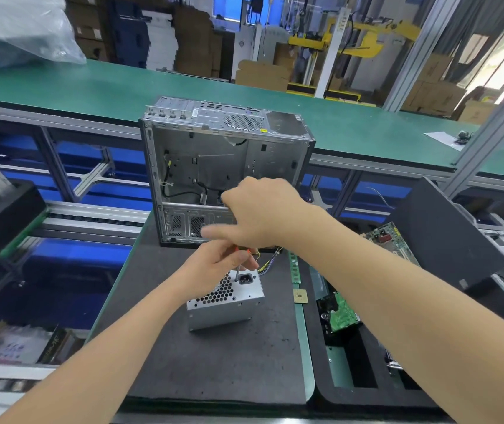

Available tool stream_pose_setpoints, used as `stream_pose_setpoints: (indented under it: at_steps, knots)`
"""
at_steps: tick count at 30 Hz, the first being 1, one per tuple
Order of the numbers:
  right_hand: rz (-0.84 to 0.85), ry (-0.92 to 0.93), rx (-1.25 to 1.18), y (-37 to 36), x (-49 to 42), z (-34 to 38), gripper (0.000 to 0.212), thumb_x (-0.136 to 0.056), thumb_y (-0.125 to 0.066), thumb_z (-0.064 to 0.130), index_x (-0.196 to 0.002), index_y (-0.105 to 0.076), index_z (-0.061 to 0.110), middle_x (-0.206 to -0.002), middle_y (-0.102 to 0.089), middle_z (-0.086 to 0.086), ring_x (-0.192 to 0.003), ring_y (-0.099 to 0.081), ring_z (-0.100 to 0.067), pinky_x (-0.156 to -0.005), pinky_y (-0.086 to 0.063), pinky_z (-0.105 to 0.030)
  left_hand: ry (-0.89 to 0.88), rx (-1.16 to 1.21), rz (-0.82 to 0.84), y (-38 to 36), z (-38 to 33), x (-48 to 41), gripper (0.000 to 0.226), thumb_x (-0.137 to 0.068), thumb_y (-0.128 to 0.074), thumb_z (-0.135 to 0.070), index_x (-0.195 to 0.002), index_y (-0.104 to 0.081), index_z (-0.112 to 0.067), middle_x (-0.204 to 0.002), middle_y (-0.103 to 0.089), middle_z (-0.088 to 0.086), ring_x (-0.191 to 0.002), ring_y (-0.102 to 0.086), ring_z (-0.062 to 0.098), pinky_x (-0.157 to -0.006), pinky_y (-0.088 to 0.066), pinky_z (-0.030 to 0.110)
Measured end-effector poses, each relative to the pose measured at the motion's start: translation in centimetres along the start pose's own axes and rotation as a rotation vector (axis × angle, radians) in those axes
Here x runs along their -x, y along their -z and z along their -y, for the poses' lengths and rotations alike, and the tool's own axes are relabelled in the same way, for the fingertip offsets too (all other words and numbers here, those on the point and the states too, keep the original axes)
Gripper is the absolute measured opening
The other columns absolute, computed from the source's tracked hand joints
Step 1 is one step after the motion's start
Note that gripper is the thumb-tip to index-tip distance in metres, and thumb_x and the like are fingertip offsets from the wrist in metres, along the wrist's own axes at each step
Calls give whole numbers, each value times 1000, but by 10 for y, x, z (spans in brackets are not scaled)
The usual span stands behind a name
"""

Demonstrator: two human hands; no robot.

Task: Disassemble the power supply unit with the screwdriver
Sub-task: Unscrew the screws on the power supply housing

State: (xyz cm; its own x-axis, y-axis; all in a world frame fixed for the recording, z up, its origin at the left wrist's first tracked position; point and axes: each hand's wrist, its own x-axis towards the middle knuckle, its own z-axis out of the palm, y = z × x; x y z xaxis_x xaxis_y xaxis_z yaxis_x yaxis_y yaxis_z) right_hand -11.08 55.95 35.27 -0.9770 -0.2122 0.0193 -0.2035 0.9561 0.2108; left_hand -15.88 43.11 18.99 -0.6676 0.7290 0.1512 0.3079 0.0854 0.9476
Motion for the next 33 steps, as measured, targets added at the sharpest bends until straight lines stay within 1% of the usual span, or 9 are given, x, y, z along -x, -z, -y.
stream_pose_setpoints:
  at_steps: [3, 5, 9, 12, 18, 21, 24, 29, 33]
  knots:
    - [8, -235, -25, -7, -2, 8, 78, -91, -26, 85, -63, -50, 16, -64, -53, -1, -56, -52, -20, -49, -32, -30, -20, 46, 9, -1, 1, 0, 15, -110, -52, -21, -116, -65, -25, -103, -79, -4, -105, -75, 13, -91, -56, 23]
    - [77, -284, -121, -9, -5, 6, 75, -94, -30, 81, -63, -48, 16, -65, -54, -3, -57, -52, -21, -49, -33, -30, -21, 57, 22, -2, 0, 0, 18, -110, -52, -22, -122, -64, -28, -104, -79, -4, -106, -75, 13, -90, -55, 20]
    - [147, -98, -131, -4, -6, -6, 46, -98, -57, 55, -75, -53, 16, -74, -57, -2, -67, -60, -26, -51, -40, -31, -30, 36, 17, -1, 0, 0, 24, -110, -53, -23, -132, -62, -26, -107, -79, -5, -106, -74, 13, -90, -55, 21]
    - [181, 103, -163, 3, -4, -15, 10, -90, -67, 29, -93, -66, 19, -88, -65, 4, -86, -65, -23, -71, -57, -40, -24, 40, -15, 1, 0, 1, 21, -109, -54, -24, -129, -62, -25, -107, -79, -4, -104, -74, 13, -91, -58, 27]
    - [262, 280, -107, 5, 0, -11, 27, -81, -61, -3, -89, -74, 19, -98, -62, -1, -92, -60, -21, -71, -54, -37, 15, 6, -42, 3, 0, 0, 23, -107, -55, -27, -113, -70, -12, -107, -80, -7, -99, -74, 7, -87, -58, 22]
    - [245, 291, -121, 2, -1, -11, 24, -81, -64, 0, -92, -73, 19, -100, -58, 0, -93, -54, -18, -70, -49, -33, 8, -1, -43, 2, 0, 0, 24, -108, -55, -26, -113, -71, -11, -105, -80, -7, -97, -75, 6, -85, -58, 20]
    - [249, 268, -121, 4, 0, -13, 14, -85, -72, 24, -99, -68, 22, -102, -52, 3, -98, -50, -14, -74, -49, -33, -8, -2, -30, 2, 0, -1, 18, -110, -53, -22, -117, -69, -17, -104, -80, -5, -99, -75, 8, -84, -57, 19]
    - [-27, -74, 17, -2, -1, -5, 63, -91, -45, 78, -78, -55, 17, -76, -46, 2, -64, -52, -24, -55, -35, -32, -12, -20, -28, 3, 3, -1, 18, -110, -52, -24, -122, -66, -28, -104, -80, -6, -105, -75, 12, -95, -59, 35]
    - [66, -261, -157, -12, -5, 0, 67, -96, -41, 74, -75, -50, 11, -71, -45, 0, -57, -47, -19, -48, -30, -29, 3, 27, -8, 3, 4, 1, 22, -108, -57, -26, -128, -63, -32, -109, -79, -6, -110, -74, 12, -96, -57, 31]
